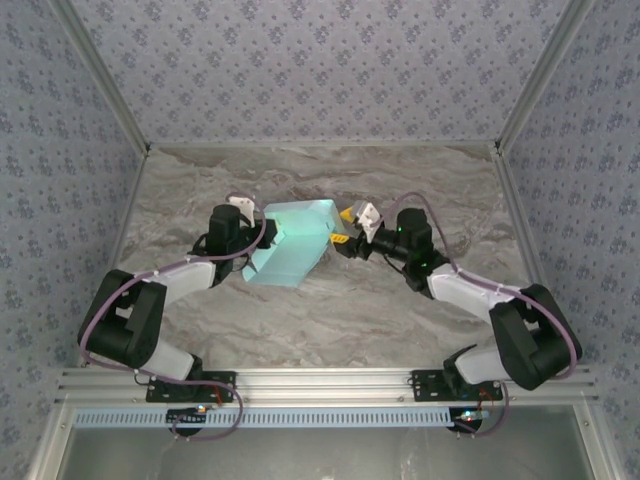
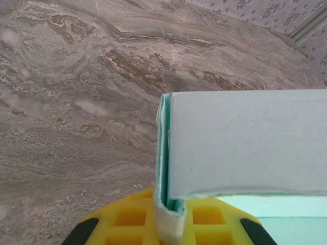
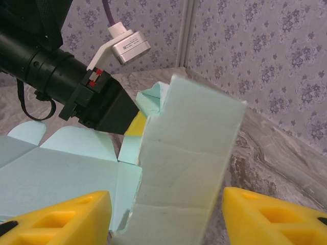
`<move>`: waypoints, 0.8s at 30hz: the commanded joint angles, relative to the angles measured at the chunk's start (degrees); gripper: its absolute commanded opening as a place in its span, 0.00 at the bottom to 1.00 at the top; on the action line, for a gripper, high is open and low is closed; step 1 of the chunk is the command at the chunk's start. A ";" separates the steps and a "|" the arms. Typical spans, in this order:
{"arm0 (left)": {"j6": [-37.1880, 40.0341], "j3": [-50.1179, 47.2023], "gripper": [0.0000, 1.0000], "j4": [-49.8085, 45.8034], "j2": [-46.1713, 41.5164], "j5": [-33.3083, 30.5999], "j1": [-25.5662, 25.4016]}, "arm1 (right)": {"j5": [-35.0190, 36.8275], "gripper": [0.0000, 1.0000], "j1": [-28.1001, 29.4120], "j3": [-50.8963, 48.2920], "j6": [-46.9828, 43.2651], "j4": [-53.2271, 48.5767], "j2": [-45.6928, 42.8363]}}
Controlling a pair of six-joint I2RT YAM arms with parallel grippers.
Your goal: Fold the paper box
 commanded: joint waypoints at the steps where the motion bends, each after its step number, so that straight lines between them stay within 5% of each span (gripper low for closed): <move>1: 1.55 1.41 0.00 -0.20 -1.71 -1.70 -0.32 | -8.27 0.65 -2.58 4.91 0.69 -13.50 -3.21; 7: 0.89 2.48 0.00 -0.50 -0.52 -1.14 -0.32 | -5.35 0.68 -3.02 7.47 6.30 -15.94 -3.87; 12: 0.67 2.64 0.00 -0.55 -0.36 -0.13 -0.32 | -11.84 0.66 -6.51 8.72 8.76 -16.12 -1.94; 19: 0.87 3.02 0.00 -0.47 -0.10 0.93 -0.41 | -17.51 0.59 -5.82 12.10 12.47 -13.82 5.14; 24: 0.43 3.22 0.00 -0.29 0.27 1.33 -0.67 | -14.40 0.49 -2.50 14.80 11.89 -14.74 8.53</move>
